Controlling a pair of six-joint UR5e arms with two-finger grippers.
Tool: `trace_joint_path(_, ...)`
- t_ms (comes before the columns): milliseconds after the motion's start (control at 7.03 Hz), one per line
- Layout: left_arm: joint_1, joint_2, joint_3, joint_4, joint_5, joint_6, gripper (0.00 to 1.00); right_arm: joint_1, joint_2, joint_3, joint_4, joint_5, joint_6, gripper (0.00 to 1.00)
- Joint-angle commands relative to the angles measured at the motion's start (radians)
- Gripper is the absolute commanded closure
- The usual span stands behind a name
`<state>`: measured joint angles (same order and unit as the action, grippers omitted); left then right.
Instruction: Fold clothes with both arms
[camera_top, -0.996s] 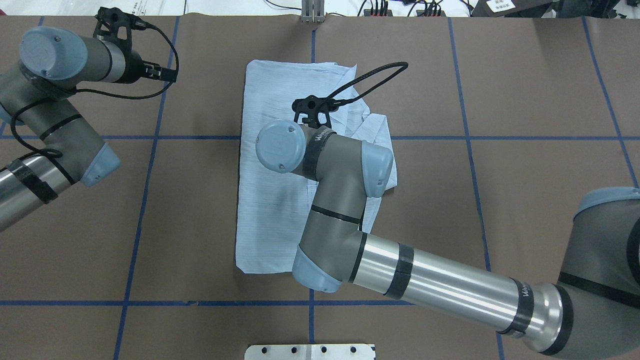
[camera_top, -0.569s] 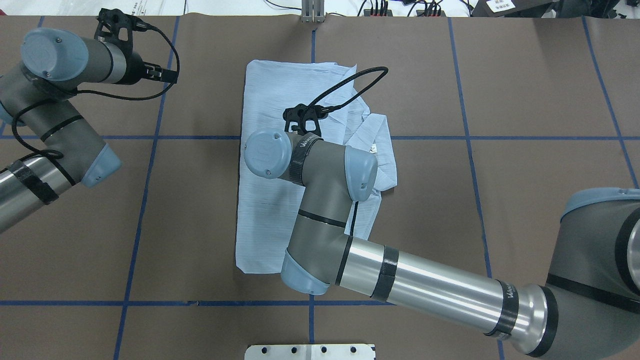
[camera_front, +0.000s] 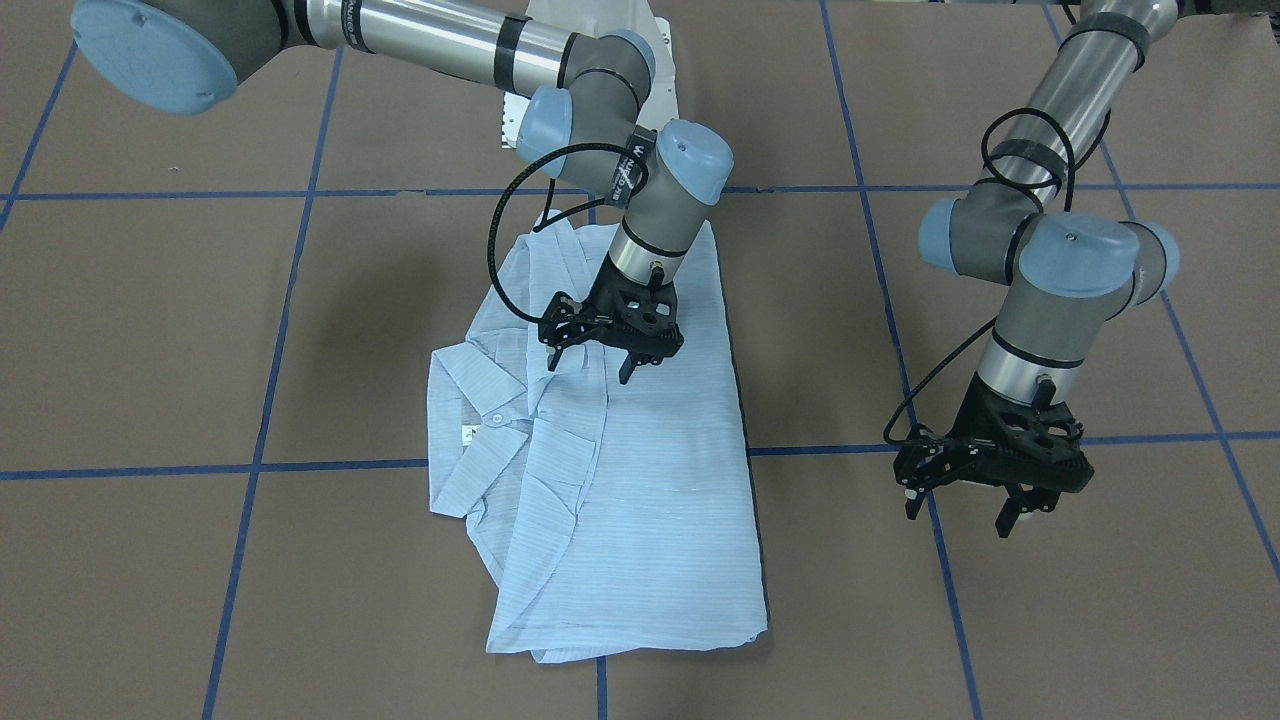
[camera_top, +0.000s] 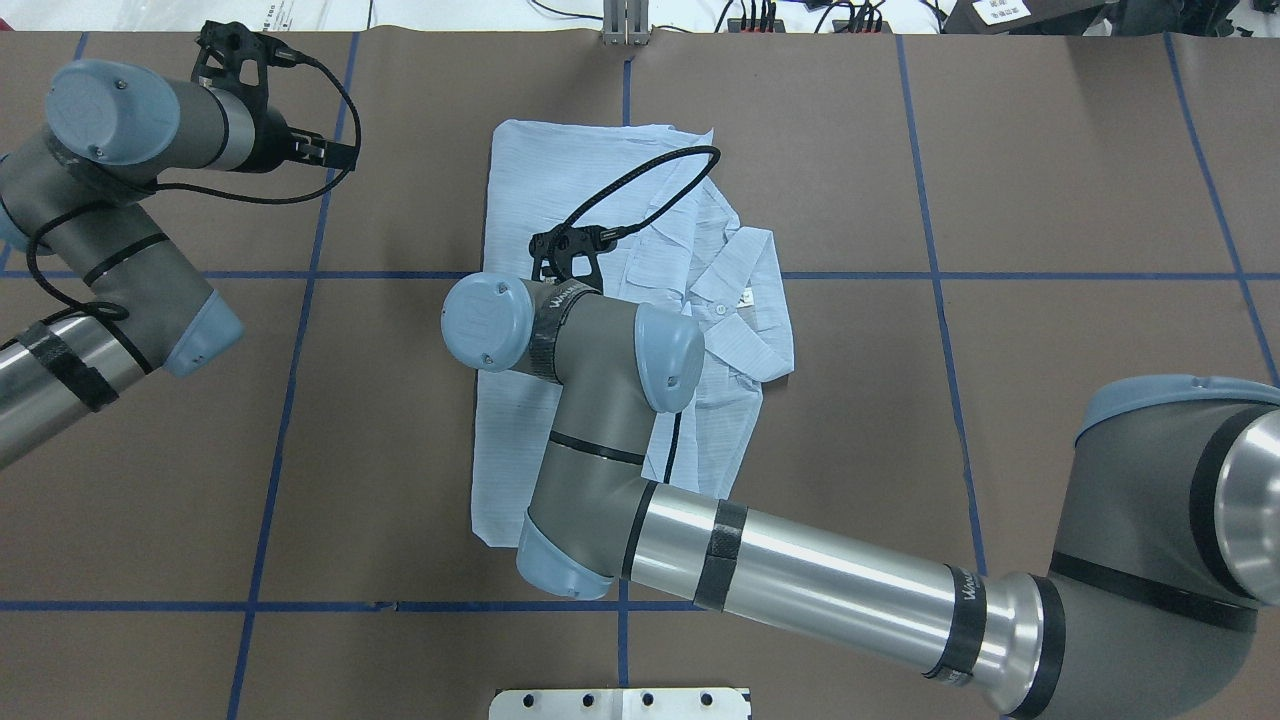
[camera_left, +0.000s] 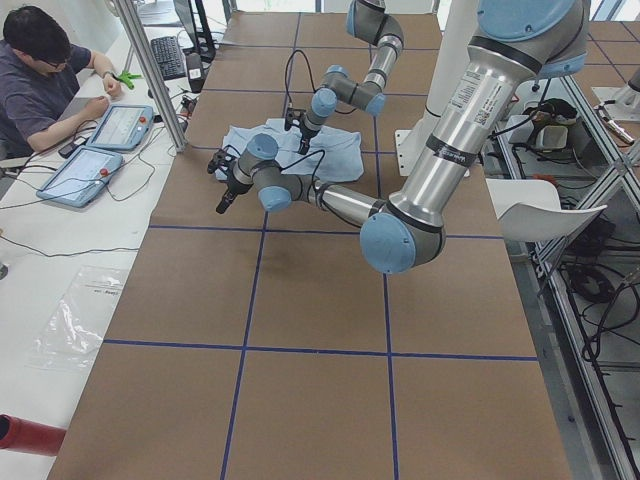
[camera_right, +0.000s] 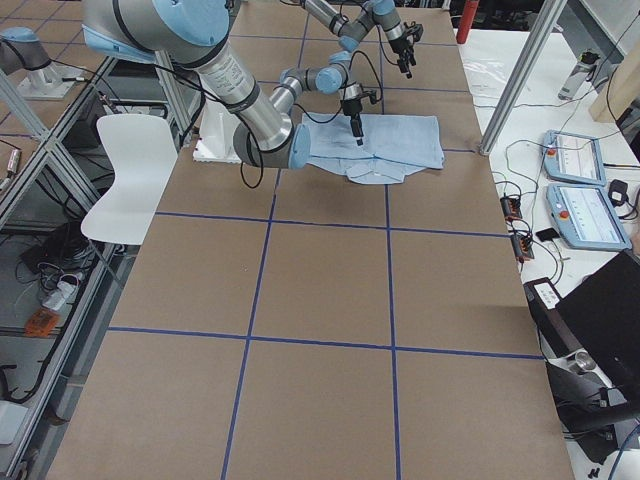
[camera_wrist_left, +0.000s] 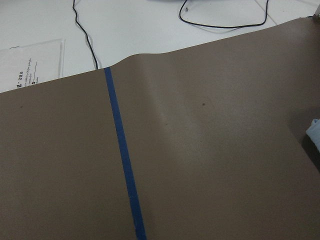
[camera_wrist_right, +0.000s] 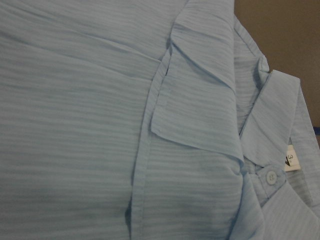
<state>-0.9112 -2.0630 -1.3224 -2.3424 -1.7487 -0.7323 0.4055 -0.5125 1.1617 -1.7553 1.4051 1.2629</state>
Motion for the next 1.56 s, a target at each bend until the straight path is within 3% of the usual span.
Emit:
trace_joint_path(0,0.0,0.0,-0.001,0.0,0.0,-0.001,0.0,-0.001,-0.003,-0.02,-0.001,-0.003,0.0,0.0)
trace_joint_path(569,0.002,0.001,0.002,0.0,0.002,-0.002,0.0,0.001,-0.004,-0.023,-0.01,-0.003,-0.029,0.0)
trace_joint_path(1422,0.014,0.009,0.0,-0.008,0.003,-0.004,0.0,0.021,-0.003,0.006,-0.122,-0.009,-0.106,0.0)
